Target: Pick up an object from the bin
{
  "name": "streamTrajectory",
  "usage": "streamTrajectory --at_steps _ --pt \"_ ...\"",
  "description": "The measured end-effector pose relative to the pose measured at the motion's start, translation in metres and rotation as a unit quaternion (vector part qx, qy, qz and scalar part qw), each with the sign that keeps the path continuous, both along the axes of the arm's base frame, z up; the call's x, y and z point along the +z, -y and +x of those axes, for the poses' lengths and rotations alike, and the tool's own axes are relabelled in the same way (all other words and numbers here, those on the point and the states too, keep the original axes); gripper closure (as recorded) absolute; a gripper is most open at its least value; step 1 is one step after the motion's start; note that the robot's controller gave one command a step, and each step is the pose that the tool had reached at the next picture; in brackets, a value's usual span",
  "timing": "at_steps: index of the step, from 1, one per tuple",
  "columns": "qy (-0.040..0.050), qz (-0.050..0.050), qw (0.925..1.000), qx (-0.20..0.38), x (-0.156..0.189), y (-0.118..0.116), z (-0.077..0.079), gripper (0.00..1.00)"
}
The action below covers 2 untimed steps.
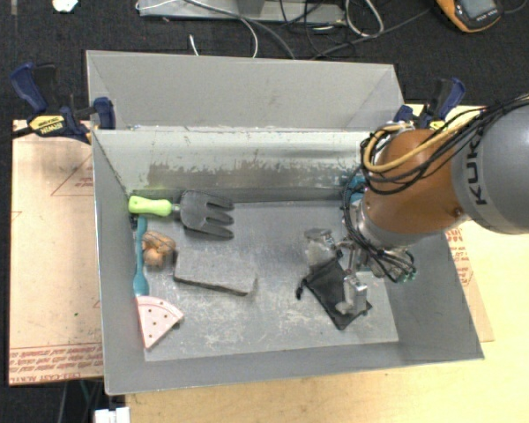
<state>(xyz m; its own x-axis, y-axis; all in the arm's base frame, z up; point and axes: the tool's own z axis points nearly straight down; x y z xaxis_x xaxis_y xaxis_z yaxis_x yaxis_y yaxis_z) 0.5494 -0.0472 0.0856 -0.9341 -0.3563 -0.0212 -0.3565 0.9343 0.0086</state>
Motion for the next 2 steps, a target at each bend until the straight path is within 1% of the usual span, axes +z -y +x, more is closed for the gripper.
streamTrajectory --at_steps 1,2 --pt "-0.0019 0.001 0.9939 -0.110 -0.0064 0.0028 0.0057 0.00" --pt "0.0009 0.000 1.0000 0.002 -0.0109 0.0110 0.0095 0.00"
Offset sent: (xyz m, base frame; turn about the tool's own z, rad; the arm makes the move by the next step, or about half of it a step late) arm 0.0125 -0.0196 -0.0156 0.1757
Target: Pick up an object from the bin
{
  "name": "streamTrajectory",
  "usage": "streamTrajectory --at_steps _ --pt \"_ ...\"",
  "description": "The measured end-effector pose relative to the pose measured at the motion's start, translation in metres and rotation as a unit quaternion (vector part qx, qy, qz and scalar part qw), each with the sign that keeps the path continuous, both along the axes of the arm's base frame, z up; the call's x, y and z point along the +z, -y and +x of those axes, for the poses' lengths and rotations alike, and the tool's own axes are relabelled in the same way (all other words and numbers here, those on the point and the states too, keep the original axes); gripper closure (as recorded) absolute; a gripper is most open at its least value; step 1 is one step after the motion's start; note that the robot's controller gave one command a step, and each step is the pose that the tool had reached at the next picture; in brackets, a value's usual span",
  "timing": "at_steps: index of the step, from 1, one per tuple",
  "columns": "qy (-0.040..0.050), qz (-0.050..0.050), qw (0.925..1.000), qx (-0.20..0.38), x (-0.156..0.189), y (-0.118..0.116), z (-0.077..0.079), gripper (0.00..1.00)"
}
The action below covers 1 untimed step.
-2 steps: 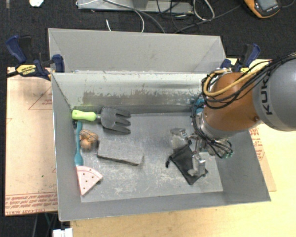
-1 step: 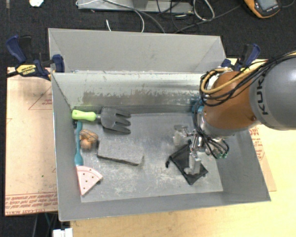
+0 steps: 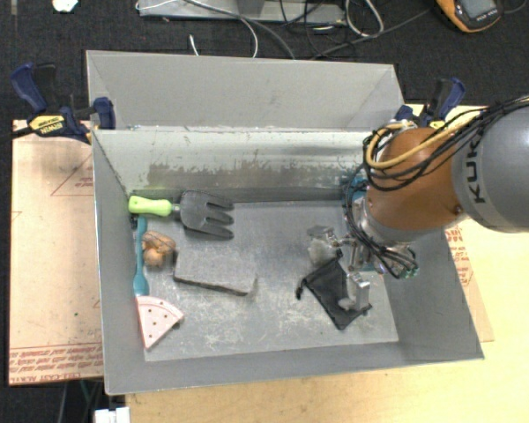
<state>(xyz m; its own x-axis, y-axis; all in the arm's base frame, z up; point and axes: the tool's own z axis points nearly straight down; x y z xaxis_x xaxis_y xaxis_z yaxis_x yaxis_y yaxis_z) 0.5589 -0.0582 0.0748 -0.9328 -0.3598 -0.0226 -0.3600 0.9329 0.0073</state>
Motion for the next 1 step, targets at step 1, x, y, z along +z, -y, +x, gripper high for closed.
streamTrajectory --at_steps 1 --pt "-0.0016 0.002 0.9961 -0.088 -0.0025 0.0010 0.0015 0.00"
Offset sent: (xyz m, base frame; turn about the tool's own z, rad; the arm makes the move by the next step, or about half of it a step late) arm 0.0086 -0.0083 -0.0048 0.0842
